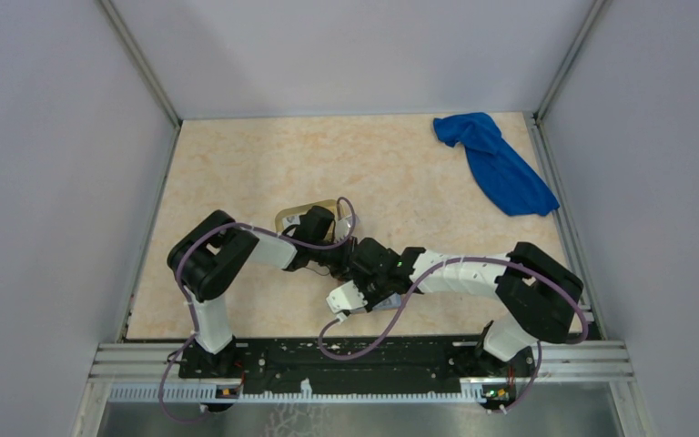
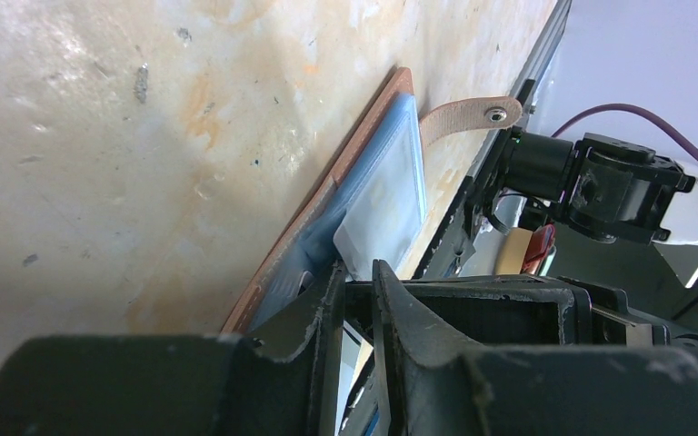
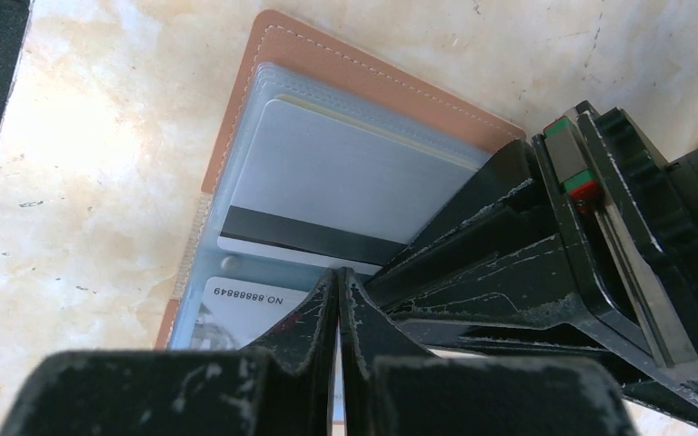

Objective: Put the credit cards into the card holder

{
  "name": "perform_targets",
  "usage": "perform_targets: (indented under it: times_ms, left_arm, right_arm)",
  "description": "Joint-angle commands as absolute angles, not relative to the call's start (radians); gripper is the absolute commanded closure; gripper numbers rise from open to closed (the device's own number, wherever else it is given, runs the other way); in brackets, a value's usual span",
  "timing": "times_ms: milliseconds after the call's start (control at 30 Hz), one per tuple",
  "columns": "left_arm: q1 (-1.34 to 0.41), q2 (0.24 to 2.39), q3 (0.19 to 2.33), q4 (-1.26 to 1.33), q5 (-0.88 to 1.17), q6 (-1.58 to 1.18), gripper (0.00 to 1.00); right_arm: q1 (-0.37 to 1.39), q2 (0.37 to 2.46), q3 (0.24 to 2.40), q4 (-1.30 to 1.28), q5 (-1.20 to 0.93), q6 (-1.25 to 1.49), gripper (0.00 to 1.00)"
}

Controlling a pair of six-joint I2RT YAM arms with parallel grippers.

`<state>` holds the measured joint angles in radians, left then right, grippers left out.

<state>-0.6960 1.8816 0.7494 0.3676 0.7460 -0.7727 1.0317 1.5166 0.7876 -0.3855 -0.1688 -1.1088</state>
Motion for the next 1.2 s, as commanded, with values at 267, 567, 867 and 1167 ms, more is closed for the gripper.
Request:
perform_targets:
  times_ms: [267, 567, 867, 1167]
  left_arm:
    - [-0.7, 1.759, 0.674, 0.34, 0.599, -0.724, 0.74]
    - [-0.7, 1.467, 0.546, 0.494, 0.505, -0.661, 0.74]
    - [-0.7, 1.041, 0.342, 0.537, 0.375, -0.485, 0.73]
    - [-0.7, 0.907, 0.109, 0.799, 0.266, -0.587, 0.02]
  right_arm:
    - [0.962, 1.376, 0.864, -0.515, -0.536, -1.065, 0.93]
    - [0.763, 1.295, 0.921, -0.678, -0.921, -1.089, 0.75]
    - [0.606, 1.253, 0.931, -0.668, -0.913, -0.769, 0.71]
    - [0.509, 1.311, 0.849, -0.611, -0.854, -0.585, 0.56]
